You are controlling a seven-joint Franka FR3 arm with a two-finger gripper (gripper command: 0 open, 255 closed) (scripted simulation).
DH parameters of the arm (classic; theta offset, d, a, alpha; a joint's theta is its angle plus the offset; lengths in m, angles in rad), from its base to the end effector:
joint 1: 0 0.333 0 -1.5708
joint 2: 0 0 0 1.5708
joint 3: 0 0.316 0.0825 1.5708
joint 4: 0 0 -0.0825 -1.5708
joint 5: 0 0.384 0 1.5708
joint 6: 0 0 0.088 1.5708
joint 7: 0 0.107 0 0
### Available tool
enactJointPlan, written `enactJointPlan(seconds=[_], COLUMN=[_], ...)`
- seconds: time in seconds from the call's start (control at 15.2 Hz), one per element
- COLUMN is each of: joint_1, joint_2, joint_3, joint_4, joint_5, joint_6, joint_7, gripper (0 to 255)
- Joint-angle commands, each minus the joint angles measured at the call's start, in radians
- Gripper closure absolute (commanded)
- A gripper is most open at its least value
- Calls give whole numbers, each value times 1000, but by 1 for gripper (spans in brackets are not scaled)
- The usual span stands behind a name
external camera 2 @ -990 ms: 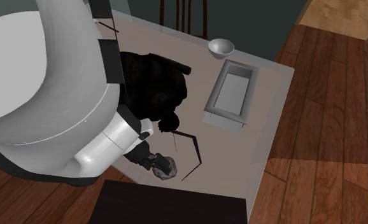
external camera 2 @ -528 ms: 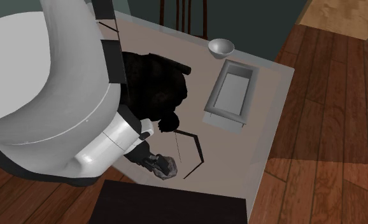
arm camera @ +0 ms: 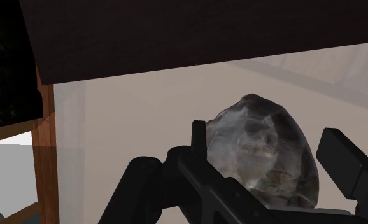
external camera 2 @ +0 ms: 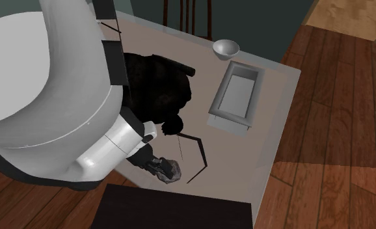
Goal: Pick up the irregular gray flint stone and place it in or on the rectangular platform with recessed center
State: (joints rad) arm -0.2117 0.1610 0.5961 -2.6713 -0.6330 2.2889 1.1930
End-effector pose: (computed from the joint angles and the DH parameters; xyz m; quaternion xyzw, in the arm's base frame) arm 0.3306 0.1333 0.1645 0.9564 -0.1202 -0.0691 0.2570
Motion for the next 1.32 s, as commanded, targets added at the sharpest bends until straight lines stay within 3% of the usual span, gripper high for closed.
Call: enactJointPlan(seconds=[0.0,0.59,1.25], joint_1=[0,-2,39], joint_2=[2,-189,-376], joint_3=[-1,45,31], joint_4=[0,-28,-23], joint_5=[-1,197,357], joint_6=[0,-70,-189], joint_7=[0,-173,-334], gripper=[255,255,255])
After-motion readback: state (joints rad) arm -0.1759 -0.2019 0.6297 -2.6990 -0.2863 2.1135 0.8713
